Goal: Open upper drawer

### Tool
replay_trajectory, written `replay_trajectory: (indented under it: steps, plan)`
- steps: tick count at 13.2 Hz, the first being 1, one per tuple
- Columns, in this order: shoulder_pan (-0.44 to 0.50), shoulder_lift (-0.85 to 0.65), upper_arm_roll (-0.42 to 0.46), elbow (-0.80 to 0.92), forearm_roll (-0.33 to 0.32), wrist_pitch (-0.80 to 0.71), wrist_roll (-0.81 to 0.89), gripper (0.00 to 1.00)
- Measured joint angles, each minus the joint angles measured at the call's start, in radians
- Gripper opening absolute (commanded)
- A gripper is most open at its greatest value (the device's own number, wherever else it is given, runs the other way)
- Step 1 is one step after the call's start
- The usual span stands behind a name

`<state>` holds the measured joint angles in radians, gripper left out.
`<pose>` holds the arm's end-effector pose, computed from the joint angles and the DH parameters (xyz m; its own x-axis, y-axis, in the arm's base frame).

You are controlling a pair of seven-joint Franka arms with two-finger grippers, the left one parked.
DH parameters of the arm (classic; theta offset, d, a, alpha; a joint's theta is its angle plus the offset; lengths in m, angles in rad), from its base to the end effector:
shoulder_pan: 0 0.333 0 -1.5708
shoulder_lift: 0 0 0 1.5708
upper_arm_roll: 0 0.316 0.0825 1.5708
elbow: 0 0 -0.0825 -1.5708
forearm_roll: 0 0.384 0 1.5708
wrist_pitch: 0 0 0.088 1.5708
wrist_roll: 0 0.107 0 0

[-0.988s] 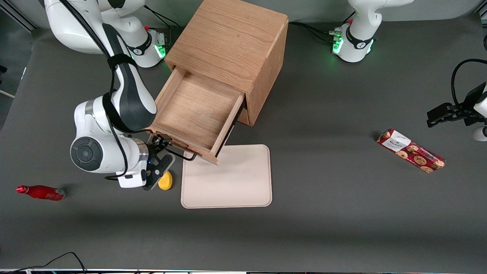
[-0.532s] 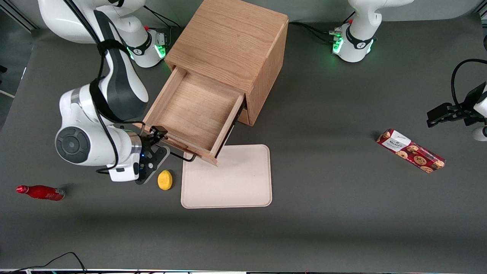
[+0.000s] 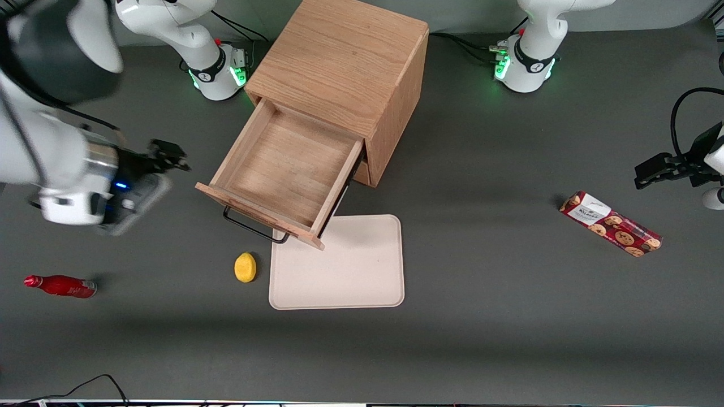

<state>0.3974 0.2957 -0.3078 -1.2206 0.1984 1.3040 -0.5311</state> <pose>0.6017 0.1105 0.5987 0.7794 0.6161 -0.1141 0.5908 -0.7832 -0.1938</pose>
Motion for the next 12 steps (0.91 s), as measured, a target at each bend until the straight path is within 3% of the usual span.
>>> replay_trajectory:
  steps: [6,9,12]
  plan:
    - [-0.003,-0.051,-0.152,0.001,-0.016,-0.005,0.065,1.0]
    - [0.0,-0.131,-0.154,-0.042,-0.057,-0.006,0.243,1.0]
    - [-0.007,-0.309,-0.087,-0.263,-0.143,0.092,0.394,1.0]
